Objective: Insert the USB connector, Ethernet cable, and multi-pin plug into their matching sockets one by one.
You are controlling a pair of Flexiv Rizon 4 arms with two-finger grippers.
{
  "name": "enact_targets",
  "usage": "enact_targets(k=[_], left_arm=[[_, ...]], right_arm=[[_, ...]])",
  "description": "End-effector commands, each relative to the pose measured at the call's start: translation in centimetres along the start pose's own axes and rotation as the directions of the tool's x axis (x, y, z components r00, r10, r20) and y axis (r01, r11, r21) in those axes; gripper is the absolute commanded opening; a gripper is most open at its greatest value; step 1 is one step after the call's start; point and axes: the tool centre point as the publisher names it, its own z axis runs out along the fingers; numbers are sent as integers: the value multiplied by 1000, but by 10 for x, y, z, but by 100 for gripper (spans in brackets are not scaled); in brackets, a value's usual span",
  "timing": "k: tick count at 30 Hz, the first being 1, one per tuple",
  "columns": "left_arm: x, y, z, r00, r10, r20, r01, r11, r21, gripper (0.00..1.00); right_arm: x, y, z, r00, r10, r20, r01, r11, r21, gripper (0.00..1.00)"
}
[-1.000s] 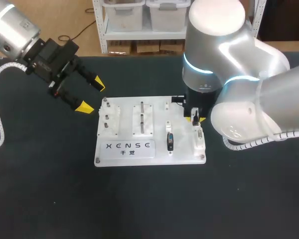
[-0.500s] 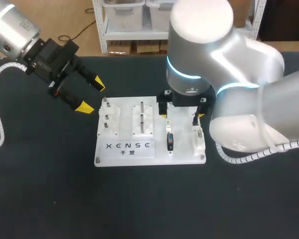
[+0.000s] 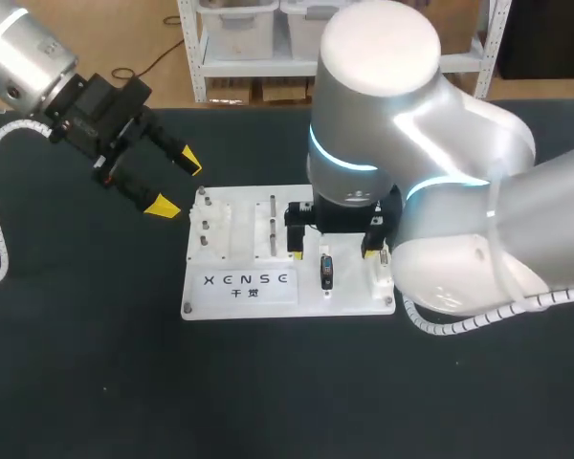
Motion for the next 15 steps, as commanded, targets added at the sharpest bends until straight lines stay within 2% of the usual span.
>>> enact_targets(k=[1,8,10,11,15], left_arm=[[1,1,-1,1000,2,0,-2,1000,4,100],[1,1,-1,1000,2,0,-2,1000,4,100],[1,1,-1,1000,2,0,-2,1000,4,100],[1,1,-1,1000,2,0,-2,1000,4,100],[1,1,-1,1000,2,0,-2,1000,4,100]], right_arm=[[2,4,4,999,-1,-33,1,1000,-1,100],[14,6,15,997,-22,-69,23,1000,6,100],[15,6,17,997,-23,-73,24,1000,7,69],[16,6,18,997,-24,-75,25,1000,8,49],[17,6,20,997,-28,-78,29,999,13,34]])
